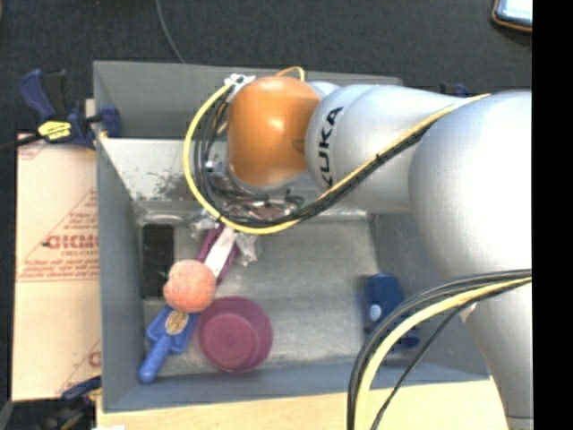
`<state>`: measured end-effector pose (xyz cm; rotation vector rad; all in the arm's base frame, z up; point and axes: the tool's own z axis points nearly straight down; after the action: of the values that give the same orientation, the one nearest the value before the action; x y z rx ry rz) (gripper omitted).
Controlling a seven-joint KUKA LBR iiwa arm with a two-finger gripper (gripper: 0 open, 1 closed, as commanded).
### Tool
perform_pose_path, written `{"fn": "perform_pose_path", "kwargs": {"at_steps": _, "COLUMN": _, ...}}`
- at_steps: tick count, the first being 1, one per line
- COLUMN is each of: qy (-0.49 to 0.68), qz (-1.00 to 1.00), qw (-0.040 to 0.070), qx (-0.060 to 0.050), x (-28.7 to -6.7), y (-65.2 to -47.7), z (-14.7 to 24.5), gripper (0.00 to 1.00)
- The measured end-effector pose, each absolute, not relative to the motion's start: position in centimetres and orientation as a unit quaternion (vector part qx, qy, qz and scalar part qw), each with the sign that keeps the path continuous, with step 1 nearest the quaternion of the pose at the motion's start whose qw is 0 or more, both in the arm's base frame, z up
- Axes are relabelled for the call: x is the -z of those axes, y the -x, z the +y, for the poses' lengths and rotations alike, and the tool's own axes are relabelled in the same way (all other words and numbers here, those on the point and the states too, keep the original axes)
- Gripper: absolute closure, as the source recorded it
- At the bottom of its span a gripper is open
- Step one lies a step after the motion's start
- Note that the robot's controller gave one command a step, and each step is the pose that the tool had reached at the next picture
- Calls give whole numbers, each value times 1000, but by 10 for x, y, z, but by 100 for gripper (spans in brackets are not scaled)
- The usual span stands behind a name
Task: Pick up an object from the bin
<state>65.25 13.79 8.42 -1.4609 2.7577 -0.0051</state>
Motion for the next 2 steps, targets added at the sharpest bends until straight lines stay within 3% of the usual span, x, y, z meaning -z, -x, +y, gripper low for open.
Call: {"fn": "perform_pose_path", "kwargs": {"at_steps": 2, "qy": 467, "qz": 884, "qw": 11, "qx": 2, "x": -152, "y": -653, "z": 137, "gripper": 100}}
